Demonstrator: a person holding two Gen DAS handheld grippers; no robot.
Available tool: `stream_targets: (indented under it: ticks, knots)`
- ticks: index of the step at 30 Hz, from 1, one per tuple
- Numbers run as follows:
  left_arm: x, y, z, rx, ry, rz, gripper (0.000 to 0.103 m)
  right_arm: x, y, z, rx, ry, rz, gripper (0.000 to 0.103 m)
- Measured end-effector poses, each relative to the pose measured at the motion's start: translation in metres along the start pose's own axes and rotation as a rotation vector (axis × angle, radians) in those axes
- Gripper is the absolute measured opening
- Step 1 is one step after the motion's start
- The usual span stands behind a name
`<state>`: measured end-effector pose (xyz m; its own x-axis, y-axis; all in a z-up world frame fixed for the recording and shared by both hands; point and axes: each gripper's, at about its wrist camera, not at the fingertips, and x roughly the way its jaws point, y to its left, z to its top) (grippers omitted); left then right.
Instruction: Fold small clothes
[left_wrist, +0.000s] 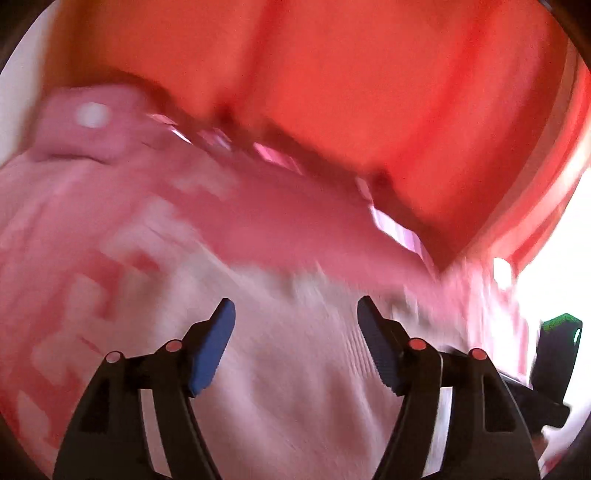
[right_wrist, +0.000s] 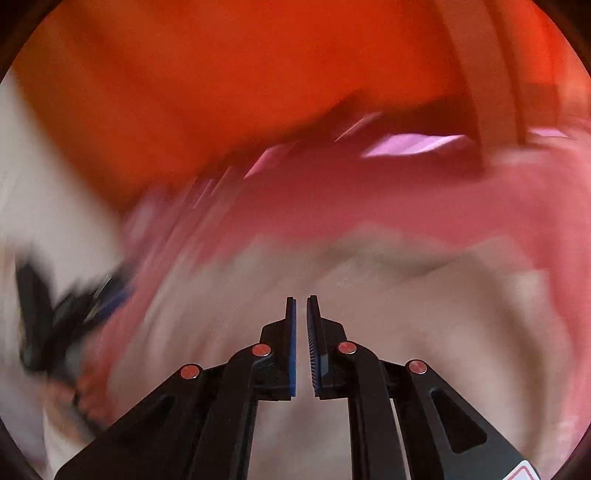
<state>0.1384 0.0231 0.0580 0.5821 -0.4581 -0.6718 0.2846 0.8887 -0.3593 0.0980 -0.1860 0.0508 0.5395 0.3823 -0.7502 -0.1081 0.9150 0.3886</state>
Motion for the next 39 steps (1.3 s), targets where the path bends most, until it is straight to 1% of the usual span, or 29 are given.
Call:
stream_targets:
  ticks: [2,3,4,5,6,7,9,11,12,14,15,16,17,18,20,22,24,25,26,27,28,29,30,32,34,35,36,37,39]
  knots:
    - [0.023,-0.015,-0.013,0.079,0.099,0.046,0.066,0.023,0.019,-0.006,-0.113,0.090,-0.036,0.010]
    - [0.034,-0.017,-0.019,0.112,0.143,0.091,0.066,0.030,0.017,-0.008,-0.132,0.123,-0.060,0.008]
    - [0.041,-0.013,-0.023,0.125,0.168,0.131,0.066,0.030,0.002,-0.008,-0.094,0.133,-0.070,0.000]
    - [0.044,-0.004,-0.023,0.121,0.177,0.157,0.066,0.026,-0.015,-0.006,-0.040,0.128,-0.070,0.000]
    - [0.044,0.007,-0.022,0.098,0.177,0.177,0.066,0.016,-0.043,-0.004,0.063,0.099,-0.087,0.000]
    - [0.041,0.023,-0.019,0.051,0.168,0.184,0.066,0.005,-0.061,-0.004,0.138,0.071,-0.106,0.000]
    - [0.034,0.046,-0.013,-0.046,0.146,0.158,0.065,-0.023,-0.113,-0.010,0.338,-0.007,-0.143,0.000]
    - [0.025,0.065,-0.006,-0.129,0.113,0.170,0.065,-0.049,-0.148,-0.020,0.471,-0.075,-0.310,0.000]
    - [0.020,0.072,-0.002,-0.170,0.079,0.196,0.066,-0.054,-0.159,-0.020,0.496,-0.093,-0.322,0.000]
    - [0.010,0.085,0.007,-0.235,0.004,0.201,0.075,-0.065,-0.170,-0.018,0.549,-0.174,-0.321,0.012]
    - [0.005,0.091,0.011,-0.271,-0.034,0.213,0.081,-0.068,-0.172,-0.016,0.548,-0.203,-0.334,0.013]
    - [0.004,0.096,0.013,-0.294,-0.055,0.231,0.088,-0.066,-0.172,-0.009,0.537,-0.224,-0.360,0.022]
    - [0.005,0.099,0.017,-0.312,-0.068,0.248,0.088,-0.070,-0.167,-0.007,0.532,-0.230,-0.384,0.046]
    - [0.009,0.105,0.019,-0.330,-0.067,0.266,0.088,-0.066,-0.169,0.000,0.530,-0.233,-0.402,0.054]
    - [0.021,0.116,0.020,-0.372,-0.036,0.283,0.088,-0.061,-0.173,0.003,0.520,-0.219,-0.393,0.057]
    - [0.032,0.121,0.020,-0.405,-0.001,0.252,0.088,-0.057,-0.174,0.002,0.504,-0.173,-0.378,0.057]
    - [0.036,0.122,0.017,-0.411,0.024,0.217,0.087,-0.050,-0.168,0.002,0.469,-0.156,-0.402,0.057]
    - [0.037,0.118,0.018,-0.384,0.028,0.227,0.081,-0.046,-0.165,0.004,0.440,-0.151,-0.426,0.057]
    - [0.036,0.113,0.017,-0.348,0.027,0.242,0.066,-0.044,-0.162,0.004,0.421,-0.148,-0.438,0.056]
    - [0.038,0.109,0.019,-0.294,0.028,0.266,0.054,-0.043,-0.160,0.004,0.407,-0.148,-0.449,0.046]
    - [0.038,0.106,0.020,-0.270,0.024,0.283,0.030,-0.045,-0.159,0.003,0.401,-0.159,-0.436,0.017]
    - [0.035,0.107,0.020,-0.277,0.002,0.270,0.019,-0.049,-0.157,0.004,0.405,-0.188,-0.403,0.009]
    - [0.031,0.110,0.022,-0.301,-0.022,0.248,0.018,-0.059,-0.155,0.005,0.409,-0.231,-0.391,0.008]
    - [0.018,0.112,0.027,-0.323,-0.086,0.220,0.004,-0.088,-0.143,0.009,0.404,-0.370,-0.335,0.008]
    - [0.003,0.112,0.035,-0.311,-0.169,0.233,0.000,-0.104,-0.140,0.008,0.412,-0.448,-0.313,0.008]
    - [0.001,0.114,0.037,-0.309,-0.185,0.242,0.000,-0.100,-0.145,0.009,0.425,-0.442,-0.331,0.008]
    - [0.005,0.116,0.039,-0.309,-0.169,0.248,0.000,-0.092,-0.152,0.010,0.442,-0.403,-0.348,0.008]
    - [0.013,0.120,0.037,-0.316,-0.136,0.262,0.000,-0.074,-0.165,0.008,0.479,-0.322,-0.369,0.008]
    - [0.024,0.124,0.034,-0.336,-0.078,0.254,0.000,-0.053,-0.179,0.003,0.519,-0.228,-0.379,0.008]
